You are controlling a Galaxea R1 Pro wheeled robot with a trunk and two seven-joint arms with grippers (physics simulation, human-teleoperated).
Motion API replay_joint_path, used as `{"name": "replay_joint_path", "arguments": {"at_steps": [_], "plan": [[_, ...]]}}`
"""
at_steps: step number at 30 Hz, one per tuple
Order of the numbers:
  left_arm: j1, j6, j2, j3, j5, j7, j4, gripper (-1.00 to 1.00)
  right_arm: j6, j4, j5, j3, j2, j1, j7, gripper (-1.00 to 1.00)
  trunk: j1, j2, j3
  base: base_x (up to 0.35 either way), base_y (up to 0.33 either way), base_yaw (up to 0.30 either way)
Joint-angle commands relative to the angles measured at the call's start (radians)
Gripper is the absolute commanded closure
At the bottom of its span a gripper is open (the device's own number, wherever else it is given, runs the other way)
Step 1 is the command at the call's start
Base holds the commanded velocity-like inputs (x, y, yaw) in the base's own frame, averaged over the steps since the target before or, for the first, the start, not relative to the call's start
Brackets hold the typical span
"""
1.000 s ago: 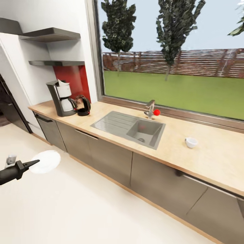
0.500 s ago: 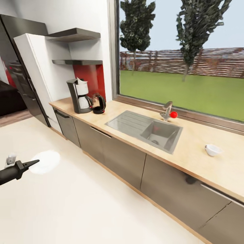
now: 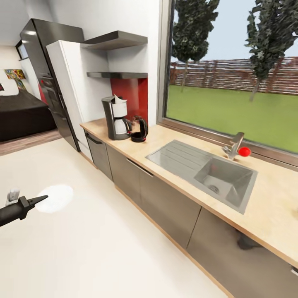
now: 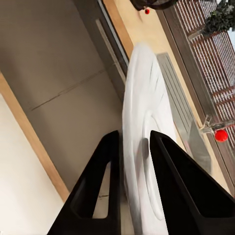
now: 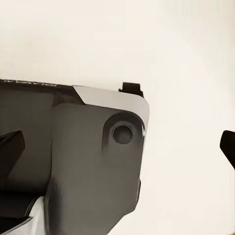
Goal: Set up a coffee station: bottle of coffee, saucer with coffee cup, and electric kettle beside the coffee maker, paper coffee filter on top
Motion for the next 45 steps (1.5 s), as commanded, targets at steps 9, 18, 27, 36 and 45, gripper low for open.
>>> {"name": "replay_joint_path", "arguments": {"at_steps": [9, 18, 27, 36, 45], "plan": [[-0.002, 0.003, 0.000, 0.003, -0.003, -0.004, 0.004, 1.00, 0.006, 0.007, 0.007, 0.003, 0.004, 0.000, 0.005, -1.00, 0.001, -0.002, -0.001, 0.336, 0.000, 0.277], [-0.002, 0.003, 0.000, 0.003, -0.003, -0.004, 0.006, 1.00, 0.005, 0.018, 0.008, 0.003, 0.004, 0.000, 0.005, -1.00, 0.001, -0.002, 0.008, 0.336, 0.000, 0.228], [-0.002, 0.003, 0.001, 0.005, -0.003, -0.005, 0.006, 1.00, 0.005, 0.020, 0.008, 0.003, 0.004, 0.000, 0.005, -1.00, 0.001, -0.002, 0.018, 0.309, 0.126, 0.212], [-0.002, 0.003, 0.002, 0.005, -0.002, -0.005, 0.006, 1.00, 0.006, 0.020, 0.008, 0.003, 0.004, 0.000, 0.006, -1.00, 0.001, -0.002, 0.028, 0.244, 0.236, 0.211], [-0.002, 0.003, 0.002, 0.005, -0.002, -0.005, 0.006, 1.00, 0.005, 0.020, 0.008, 0.003, 0.004, 0.000, 0.006, -1.00, 0.001, -0.002, 0.038, 0.237, 0.248, 0.189]]}}
